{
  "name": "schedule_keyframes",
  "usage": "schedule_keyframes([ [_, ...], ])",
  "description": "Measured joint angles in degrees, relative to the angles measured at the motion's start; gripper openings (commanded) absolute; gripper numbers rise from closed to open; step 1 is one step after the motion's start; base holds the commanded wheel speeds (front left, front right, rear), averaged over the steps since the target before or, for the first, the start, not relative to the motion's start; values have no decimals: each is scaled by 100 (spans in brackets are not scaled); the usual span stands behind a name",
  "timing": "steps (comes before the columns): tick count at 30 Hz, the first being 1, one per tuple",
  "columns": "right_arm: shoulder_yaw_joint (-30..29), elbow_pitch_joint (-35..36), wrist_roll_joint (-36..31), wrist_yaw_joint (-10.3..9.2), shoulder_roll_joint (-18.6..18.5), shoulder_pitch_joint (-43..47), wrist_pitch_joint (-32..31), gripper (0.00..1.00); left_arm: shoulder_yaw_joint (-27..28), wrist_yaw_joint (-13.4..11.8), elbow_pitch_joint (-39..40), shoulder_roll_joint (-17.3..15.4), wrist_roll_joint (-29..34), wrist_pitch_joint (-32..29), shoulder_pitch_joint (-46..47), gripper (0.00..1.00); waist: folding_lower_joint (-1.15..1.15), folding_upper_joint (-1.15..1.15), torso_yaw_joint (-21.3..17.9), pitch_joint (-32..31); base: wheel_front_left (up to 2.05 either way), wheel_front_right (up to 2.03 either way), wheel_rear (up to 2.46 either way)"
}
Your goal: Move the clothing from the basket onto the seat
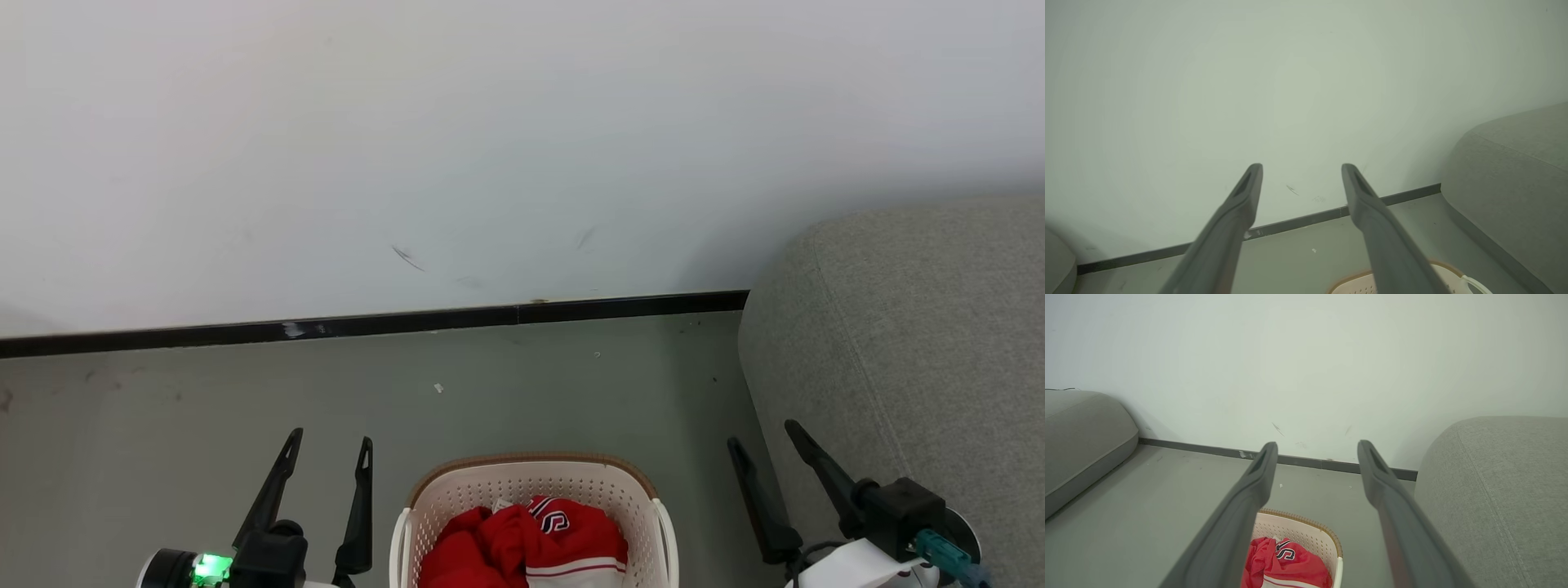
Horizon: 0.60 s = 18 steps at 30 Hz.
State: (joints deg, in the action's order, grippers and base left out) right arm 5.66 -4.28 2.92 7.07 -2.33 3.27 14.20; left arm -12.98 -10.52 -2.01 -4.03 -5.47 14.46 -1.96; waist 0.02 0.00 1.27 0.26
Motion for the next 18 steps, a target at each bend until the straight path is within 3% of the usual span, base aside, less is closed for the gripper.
schedule_keyframes([
  [18, -224, 245, 9, 0, 1, 2, 0, 100, 49, 21, -181, -12, 0, 0, 8, 100, -1, 0, -35, 252, 0, 0, 0],
])
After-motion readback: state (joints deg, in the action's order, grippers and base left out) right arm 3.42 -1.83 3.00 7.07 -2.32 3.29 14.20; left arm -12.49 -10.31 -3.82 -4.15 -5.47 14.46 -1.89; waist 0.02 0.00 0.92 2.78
